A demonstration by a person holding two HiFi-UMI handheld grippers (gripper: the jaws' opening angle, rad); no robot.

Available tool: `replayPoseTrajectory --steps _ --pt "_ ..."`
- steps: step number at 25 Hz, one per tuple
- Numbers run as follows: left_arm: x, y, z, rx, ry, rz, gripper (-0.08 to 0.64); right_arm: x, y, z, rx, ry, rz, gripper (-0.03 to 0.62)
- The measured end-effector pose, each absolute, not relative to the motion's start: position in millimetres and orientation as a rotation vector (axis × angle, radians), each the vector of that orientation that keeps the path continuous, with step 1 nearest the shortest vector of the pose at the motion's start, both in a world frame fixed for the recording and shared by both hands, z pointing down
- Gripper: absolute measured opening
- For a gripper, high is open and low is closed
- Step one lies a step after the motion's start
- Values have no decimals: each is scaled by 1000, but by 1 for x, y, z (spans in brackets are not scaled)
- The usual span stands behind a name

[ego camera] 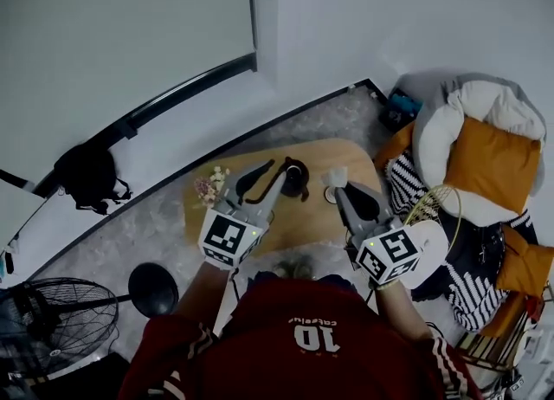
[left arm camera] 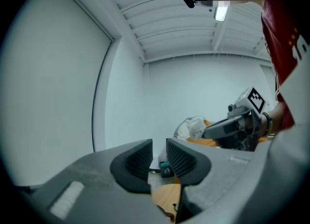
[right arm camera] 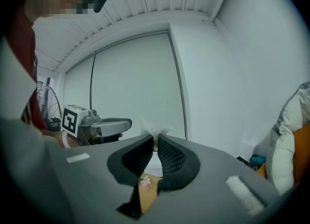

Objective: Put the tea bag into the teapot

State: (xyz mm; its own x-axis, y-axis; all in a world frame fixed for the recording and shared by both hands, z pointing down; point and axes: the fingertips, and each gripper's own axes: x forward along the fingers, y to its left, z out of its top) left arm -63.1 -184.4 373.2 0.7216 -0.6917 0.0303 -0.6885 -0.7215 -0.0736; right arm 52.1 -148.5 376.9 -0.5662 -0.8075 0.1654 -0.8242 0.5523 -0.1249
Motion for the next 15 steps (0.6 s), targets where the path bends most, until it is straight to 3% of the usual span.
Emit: replayPoseTrajectory --steps 15 --pt "-58 -164 360 -2874 1124 29 32 53 -125 384 1450 -2679 278 31"
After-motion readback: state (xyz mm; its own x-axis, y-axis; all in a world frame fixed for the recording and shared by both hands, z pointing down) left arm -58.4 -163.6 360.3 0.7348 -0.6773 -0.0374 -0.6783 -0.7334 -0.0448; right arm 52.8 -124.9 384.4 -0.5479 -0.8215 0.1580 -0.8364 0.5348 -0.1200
